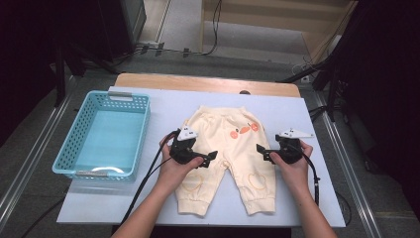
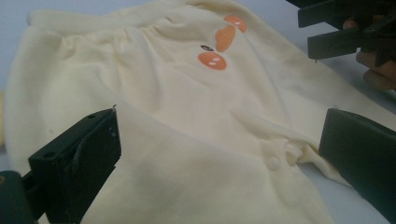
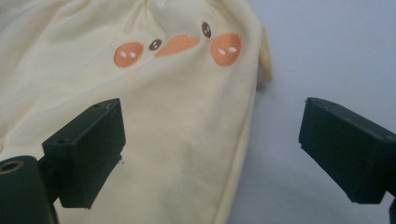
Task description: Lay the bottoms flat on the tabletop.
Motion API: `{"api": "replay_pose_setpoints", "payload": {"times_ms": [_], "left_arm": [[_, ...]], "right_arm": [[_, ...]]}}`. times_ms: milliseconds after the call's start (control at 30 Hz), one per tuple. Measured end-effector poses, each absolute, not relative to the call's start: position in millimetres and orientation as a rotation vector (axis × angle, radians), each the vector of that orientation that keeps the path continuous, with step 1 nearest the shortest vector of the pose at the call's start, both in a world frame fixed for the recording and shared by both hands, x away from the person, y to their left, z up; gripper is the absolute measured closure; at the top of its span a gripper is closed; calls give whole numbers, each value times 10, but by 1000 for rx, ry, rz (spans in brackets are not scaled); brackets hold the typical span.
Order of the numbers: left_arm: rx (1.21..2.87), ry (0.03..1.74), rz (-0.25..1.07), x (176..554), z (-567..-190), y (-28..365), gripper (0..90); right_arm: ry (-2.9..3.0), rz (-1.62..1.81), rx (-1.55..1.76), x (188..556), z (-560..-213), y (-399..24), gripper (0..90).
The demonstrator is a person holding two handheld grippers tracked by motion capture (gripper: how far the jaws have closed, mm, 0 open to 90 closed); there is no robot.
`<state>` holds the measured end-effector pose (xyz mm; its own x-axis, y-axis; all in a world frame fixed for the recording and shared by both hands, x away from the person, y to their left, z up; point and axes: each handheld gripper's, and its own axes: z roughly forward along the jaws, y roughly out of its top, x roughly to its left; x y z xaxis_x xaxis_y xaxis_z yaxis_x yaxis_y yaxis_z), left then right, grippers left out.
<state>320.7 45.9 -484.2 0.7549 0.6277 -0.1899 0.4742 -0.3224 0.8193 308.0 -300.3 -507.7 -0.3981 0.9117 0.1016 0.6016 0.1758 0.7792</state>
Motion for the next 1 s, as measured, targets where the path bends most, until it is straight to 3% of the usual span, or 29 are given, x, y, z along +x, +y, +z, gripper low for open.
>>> {"api": "replay_pose_setpoints", "payload": {"times_ms": [67, 267, 433, 833, 1000], "left_arm": [[1977, 827, 188, 3129, -4859, 481, 0], [1993, 809, 183, 2916, -4947, 560, 0], [2006, 822, 180, 2799, -5003, 654, 0], [2010, 850, 169, 2540, -5018, 867, 16], [2014, 865, 172, 2416, -5041, 938, 167]], "right_arm": [[2069, 1084, 1427, 3006, -5093, -2999, 126], [2086, 1088, 1413, 2786, -5117, -2970, 131], [2089, 1077, 1406, 2622, -5133, -2959, 187], [2067, 1063, 1443, 2265, -5143, -3000, 405], [2067, 1040, 1484, 2148, -5167, -3037, 479]]}}
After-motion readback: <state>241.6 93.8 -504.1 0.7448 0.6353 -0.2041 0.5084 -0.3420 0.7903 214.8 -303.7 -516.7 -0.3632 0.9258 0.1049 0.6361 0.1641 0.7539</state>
